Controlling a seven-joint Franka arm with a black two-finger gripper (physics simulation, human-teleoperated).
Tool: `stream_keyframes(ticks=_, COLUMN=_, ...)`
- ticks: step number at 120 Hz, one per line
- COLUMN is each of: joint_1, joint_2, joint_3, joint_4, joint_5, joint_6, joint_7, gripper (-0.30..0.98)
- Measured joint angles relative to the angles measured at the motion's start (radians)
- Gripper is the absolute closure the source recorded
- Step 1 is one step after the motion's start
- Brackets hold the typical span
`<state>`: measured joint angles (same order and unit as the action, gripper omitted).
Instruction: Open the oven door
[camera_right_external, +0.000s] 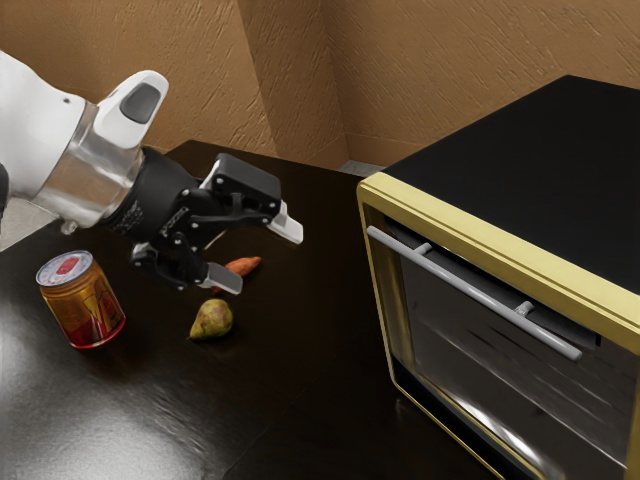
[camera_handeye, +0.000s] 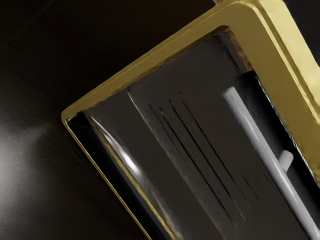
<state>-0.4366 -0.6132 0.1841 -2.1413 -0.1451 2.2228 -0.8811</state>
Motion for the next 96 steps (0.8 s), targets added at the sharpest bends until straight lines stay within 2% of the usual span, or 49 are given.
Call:
stream_keyframes(ticks=21, joint_1=-0.006, joint_2=0.057, joint_3=-0.021, joint_4=-0.001, joint_5=-0.005, joint_6=0.13, joint_7=-0.146, gripper=0.0)
stream_keyframes(ticks=41, joint_1=0.012, joint_2=0.03, joint_3=-0.093, joint_4=-0.082, joint_5=0.0, joint_6=0.217, joint_7=-0.25, gripper=0.0)
stream_keyframes(ticks=62, joint_1=0.022, joint_2=0.057, joint_3=-0.098, joint_4=-0.086, joint_5=0.0, joint_6=0.264, joint_7=-0.332, gripper=0.0)
stream_keyframes(ticks=78, joint_1=0.031, joint_2=0.089, joint_3=-0.098, joint_4=-0.083, joint_5=-0.037, joint_6=0.294, joint_7=-0.386, gripper=0.0)
stream_keyframes(ticks=96, joint_1=0.03, joint_2=0.109, joint_3=-0.098, joint_4=-0.083, joint_5=-0.047, joint_6=0.319, joint_7=-0.436, gripper=0.0)
